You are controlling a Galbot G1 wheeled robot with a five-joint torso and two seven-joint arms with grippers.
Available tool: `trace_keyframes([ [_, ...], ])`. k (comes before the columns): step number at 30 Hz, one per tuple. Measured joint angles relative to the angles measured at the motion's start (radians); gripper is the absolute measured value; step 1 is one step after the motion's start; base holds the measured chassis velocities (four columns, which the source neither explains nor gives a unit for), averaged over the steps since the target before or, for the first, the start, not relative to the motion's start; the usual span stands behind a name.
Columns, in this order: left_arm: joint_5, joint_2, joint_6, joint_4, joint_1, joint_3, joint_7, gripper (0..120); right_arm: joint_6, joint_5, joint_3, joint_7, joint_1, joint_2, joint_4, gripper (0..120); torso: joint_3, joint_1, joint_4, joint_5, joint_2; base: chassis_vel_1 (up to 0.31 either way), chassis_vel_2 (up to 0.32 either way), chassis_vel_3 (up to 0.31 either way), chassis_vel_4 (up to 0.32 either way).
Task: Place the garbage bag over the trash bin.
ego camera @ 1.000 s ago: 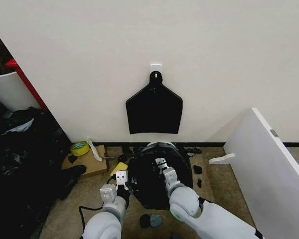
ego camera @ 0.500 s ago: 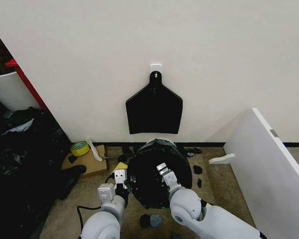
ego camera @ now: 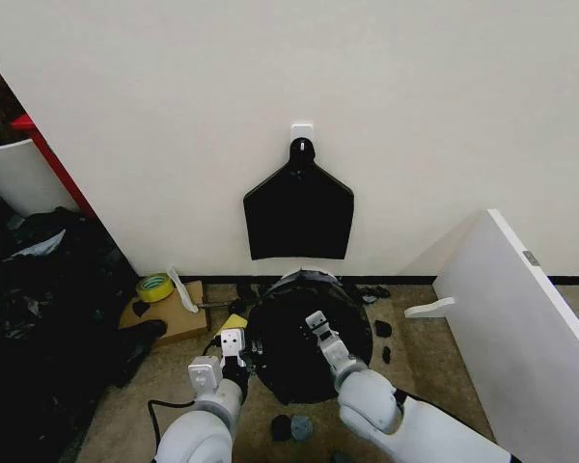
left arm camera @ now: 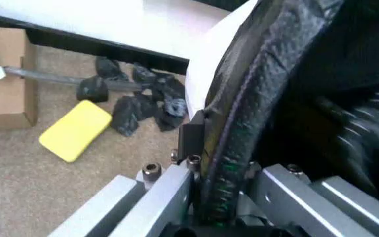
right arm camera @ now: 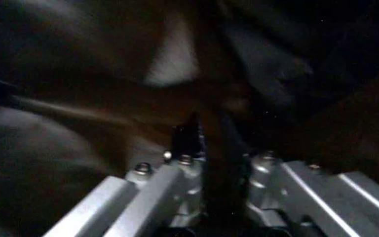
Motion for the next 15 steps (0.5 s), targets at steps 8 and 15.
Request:
trace_keyframes([
  [8,-0.051,-0.025,0.010,0.035,-0.027,-0.041,-0.010,0,0.395,-0.070,0.012,-0.324,-0.034,-0.072,0.033,41,0.000,0.000,0.0003,0.0002,0.000,0.000,0.000,0.000,0.000],
  [15,-0.224,-0.080,0.067,0.071,-0.081,-0.071,-0.044,0,0.746,0.065,0.195,-0.849,-0.089,-0.114,0.023,66,0.000,0.000,0.0000,0.0001,0.000,0.000,0.000,0.000,0.000],
])
